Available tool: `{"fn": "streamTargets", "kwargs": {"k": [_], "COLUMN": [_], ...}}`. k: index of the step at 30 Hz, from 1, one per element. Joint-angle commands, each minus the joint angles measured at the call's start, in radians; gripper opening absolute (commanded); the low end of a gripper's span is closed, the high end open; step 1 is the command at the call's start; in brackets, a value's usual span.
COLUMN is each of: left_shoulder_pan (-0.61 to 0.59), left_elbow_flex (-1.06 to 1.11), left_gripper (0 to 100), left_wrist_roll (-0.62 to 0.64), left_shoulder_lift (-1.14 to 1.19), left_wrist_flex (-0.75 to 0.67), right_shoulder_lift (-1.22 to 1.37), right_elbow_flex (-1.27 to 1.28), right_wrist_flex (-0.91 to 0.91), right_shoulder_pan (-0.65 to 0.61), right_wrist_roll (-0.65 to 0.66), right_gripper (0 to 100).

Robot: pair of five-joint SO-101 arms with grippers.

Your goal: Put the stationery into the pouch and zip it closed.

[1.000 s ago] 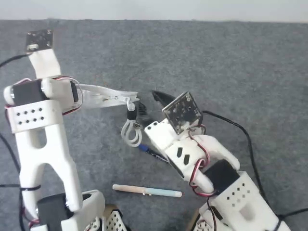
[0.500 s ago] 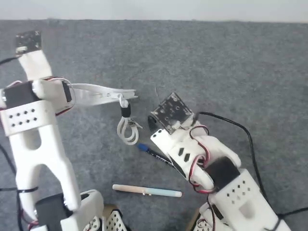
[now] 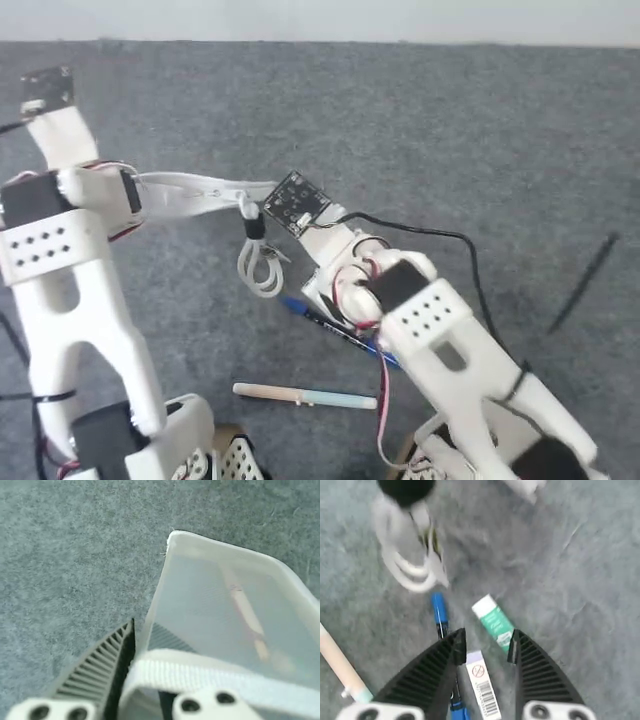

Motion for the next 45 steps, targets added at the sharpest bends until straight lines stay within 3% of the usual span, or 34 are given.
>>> {"fn": "streamTargets", "kwargs": {"k": [1, 16, 30, 37, 45], "left_shoulder_pan": [-0.091, -0.100, -0.100, -0.100, -0.100], "left_elbow_flex": [0.035, 0.050, 0.061, 0.067, 0.067], "left_gripper": [2, 2, 2, 2, 2], "left_wrist_roll": [0.012, 0.012, 0.012, 0.011, 0.009], "left_shoulder_lift": [0.041, 0.041, 0.041, 0.041, 0.041], "left_wrist_flex": [-0.038, -0.044, -0.046, -0.051, -0.051], "right_shoulder_lift": [0.067, 0.343, 0.555, 0.564, 0.565], "right_elbow_flex": [-0.064, -0.069, -0.180, -0.180, -0.173], "right_wrist_flex": [-0.004, -0.223, -0.222, -0.222, -0.220], "right_shoulder_pan": [0.008, 0.008, 0.053, 0.088, 0.114], "right_wrist_roll": [0.092, 0.124, 0.124, 0.224, 0.230], "right_gripper": [14.1, 13.7, 13.4, 3.1, 2.8]}}
